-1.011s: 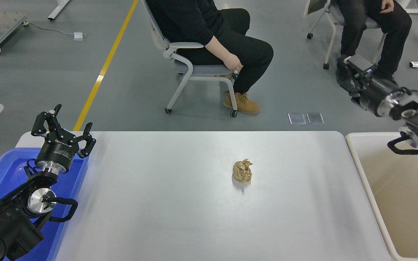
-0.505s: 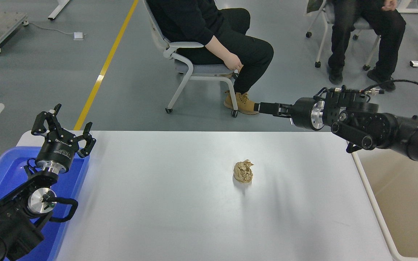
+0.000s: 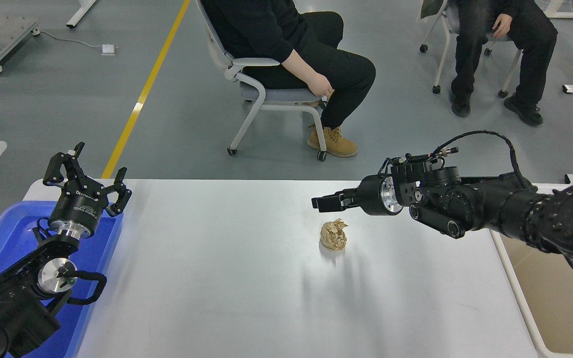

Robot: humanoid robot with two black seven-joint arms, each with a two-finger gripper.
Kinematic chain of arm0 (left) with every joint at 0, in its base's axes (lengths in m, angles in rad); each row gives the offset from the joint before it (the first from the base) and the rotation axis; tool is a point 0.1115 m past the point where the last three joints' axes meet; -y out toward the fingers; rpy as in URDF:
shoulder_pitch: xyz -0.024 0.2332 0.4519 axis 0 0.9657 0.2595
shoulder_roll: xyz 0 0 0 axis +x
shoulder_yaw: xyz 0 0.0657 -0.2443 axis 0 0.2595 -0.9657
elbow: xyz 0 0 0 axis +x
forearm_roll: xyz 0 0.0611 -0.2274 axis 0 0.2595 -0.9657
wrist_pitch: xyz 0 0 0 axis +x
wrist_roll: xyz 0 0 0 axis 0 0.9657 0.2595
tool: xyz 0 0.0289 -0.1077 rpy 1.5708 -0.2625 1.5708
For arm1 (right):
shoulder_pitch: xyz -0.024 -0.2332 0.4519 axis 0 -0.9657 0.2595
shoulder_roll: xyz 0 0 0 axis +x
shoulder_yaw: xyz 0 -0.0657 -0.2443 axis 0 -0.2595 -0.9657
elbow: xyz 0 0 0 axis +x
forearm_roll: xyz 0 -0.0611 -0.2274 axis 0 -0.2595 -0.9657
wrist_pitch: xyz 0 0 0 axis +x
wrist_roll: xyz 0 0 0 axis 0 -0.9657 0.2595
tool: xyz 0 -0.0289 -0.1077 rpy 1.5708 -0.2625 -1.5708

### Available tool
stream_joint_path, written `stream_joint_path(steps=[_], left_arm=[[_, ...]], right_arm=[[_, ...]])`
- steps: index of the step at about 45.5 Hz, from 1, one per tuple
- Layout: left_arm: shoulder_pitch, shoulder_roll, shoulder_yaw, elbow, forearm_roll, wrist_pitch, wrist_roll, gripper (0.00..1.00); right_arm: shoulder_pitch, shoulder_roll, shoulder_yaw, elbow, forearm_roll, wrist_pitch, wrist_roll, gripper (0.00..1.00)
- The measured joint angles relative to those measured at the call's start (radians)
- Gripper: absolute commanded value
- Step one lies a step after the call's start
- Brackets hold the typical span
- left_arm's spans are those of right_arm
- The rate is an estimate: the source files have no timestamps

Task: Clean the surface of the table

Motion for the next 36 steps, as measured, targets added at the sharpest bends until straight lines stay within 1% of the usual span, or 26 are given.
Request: stream_joint_path(steps=[12, 36], left_arm=[[0.000, 0.000, 0.000, 0.000, 0.000, 0.000, 0.000, 1.00], [0.000, 0.000, 0.000, 0.000, 0.000, 0.000, 0.000, 1.00]], right_arm=[[-0.080, 0.026, -0.019, -0.090, -0.002, -0.004, 0.000, 0.99], [-0.125, 0.035, -0.024, -0.118, -0.001, -0.009, -0.001, 0.99]])
